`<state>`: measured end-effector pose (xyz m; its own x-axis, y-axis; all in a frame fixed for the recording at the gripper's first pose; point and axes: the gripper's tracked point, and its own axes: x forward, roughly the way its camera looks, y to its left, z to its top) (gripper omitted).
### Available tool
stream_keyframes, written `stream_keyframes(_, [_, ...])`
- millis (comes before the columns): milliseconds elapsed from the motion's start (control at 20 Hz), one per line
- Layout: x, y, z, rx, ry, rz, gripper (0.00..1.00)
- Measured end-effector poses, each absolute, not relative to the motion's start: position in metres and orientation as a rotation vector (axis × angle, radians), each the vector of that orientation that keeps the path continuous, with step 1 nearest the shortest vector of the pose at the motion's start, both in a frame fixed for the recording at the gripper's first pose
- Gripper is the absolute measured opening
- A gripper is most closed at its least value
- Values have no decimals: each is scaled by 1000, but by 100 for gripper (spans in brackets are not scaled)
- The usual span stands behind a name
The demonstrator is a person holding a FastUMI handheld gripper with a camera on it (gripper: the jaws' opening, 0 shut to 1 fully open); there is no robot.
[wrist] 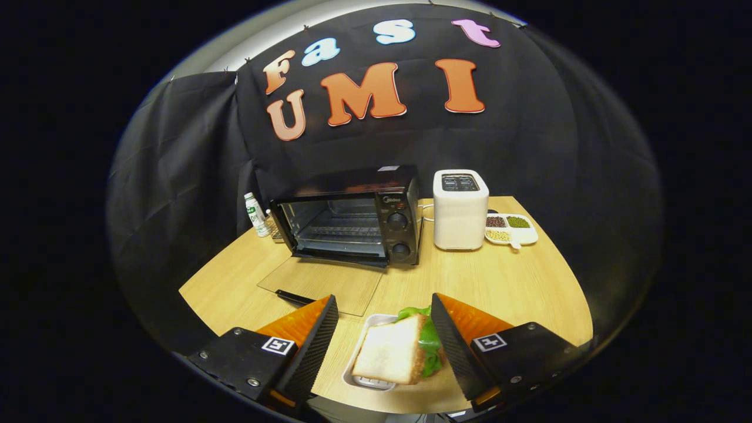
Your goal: Open the toaster oven, put the food inside, and close the toaster oven door.
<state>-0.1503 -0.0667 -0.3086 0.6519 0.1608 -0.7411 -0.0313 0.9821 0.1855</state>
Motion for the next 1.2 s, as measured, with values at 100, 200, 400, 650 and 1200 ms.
stream_keyframes(100, [-151,-76,-315,204,893,110,95])
stream_keyframes(200, [-154,-82,-327,258,943,110,95])
stream_keyframes(400, [-160,-88,-360,342,1041,120,95])
stream_keyframes(650, [-176,-78,-388,489,1145,144,94])
stream_keyframes(1200, [-193,-64,-400,653,1202,149,60])
